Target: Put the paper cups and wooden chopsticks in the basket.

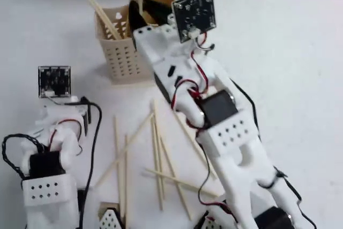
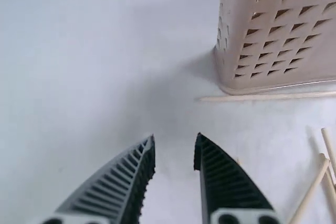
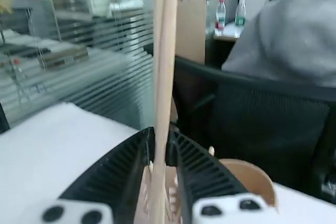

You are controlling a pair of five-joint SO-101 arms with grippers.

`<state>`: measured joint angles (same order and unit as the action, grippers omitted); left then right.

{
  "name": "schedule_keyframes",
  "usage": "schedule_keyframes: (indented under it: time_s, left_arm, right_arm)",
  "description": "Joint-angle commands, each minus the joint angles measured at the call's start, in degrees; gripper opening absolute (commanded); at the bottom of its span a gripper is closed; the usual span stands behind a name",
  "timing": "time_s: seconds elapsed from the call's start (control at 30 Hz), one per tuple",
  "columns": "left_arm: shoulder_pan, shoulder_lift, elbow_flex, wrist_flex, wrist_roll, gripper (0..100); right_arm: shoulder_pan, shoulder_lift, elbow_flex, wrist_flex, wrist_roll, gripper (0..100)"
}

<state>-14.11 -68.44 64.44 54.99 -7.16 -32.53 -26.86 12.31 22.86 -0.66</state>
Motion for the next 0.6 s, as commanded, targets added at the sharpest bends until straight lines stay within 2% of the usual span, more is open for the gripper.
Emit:
schedule_keyframes:
  time_s: [0.0,0.3,0.5,0.57]
  left_arm:
    - [-0.6,-2.2,3.8,-4.3,2.0,14]
    - [-0.6,-2.8,6.7,-4.7,1.8,14]
    - [-0.6,-2.8,7.1,-4.7,1.8,14]
    - [-0.6,-2.8,7.1,-4.7,1.8,14]
  right_arm:
    - [-0.2,2.1,-2.6,-10.3,0.2,1.7]
    - [0.0,13.3,-3.7,-29.6,0.3,1.7]
    - [0.0,21.1,-7.0,-31.2,0.3,1.7]
    - [-0.3,23.0,-6.9,-31.1,2.5,1.7]
